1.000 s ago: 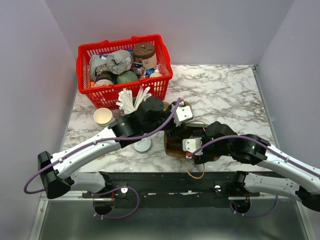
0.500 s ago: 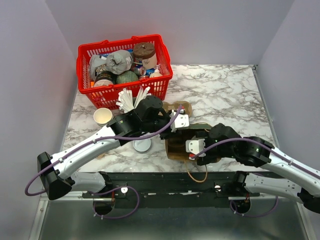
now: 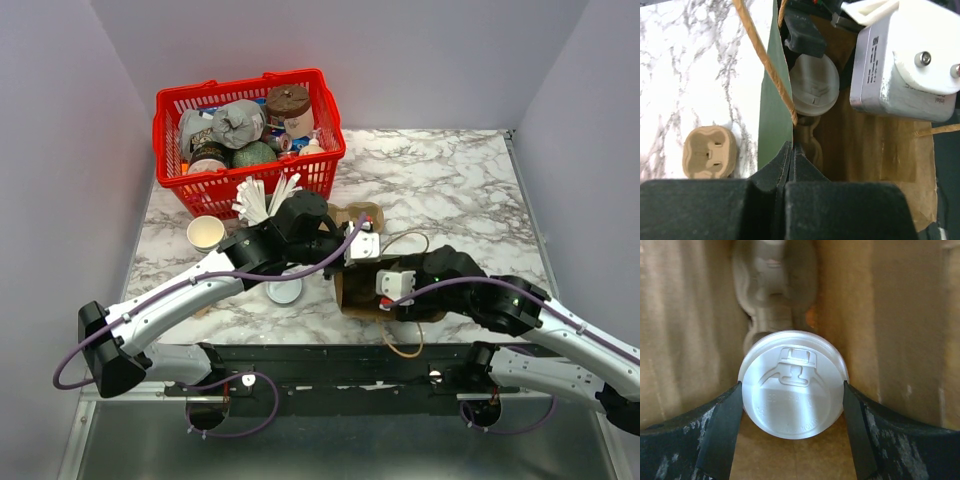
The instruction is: Pack the takeout coffee
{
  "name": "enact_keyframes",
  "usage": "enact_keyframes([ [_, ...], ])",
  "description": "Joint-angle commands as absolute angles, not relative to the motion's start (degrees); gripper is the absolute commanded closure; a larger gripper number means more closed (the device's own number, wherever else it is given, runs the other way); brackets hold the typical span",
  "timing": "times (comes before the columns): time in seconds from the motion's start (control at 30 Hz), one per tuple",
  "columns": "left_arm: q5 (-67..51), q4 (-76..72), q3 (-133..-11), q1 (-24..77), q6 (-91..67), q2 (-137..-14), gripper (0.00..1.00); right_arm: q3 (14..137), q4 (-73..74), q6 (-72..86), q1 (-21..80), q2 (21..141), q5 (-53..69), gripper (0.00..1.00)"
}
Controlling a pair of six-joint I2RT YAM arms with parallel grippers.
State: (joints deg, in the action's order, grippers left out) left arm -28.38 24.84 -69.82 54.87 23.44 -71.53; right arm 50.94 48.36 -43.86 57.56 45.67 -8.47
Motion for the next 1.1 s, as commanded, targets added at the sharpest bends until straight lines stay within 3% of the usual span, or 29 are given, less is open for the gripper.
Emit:
enact_keyframes([
  [0.0,-23.92,22.51,-71.36,55.02,29.08,-72.25,1.00,52.72,45.09,-44.91,55.64,45.44,-11.69,0.99],
  [0.37,-14.59,15.30,-71.46,55.02,38.31,-72.08,1.00,54.85,40.43,-45.35,54.05,48.08,-9.32,0.99],
  [0.57,-13.89,11.34,-64.08,56.07,41.04,-69.44,1.00,50.98,39.99,-44.47,54.14,46.67,-5.54,0.99],
  [1.07,-9.23,1.93,-62.67,55.02,47.90,-70.14,1.00,52.04,32.87,-49.22,54.14,49.83,-9.84,0.99],
])
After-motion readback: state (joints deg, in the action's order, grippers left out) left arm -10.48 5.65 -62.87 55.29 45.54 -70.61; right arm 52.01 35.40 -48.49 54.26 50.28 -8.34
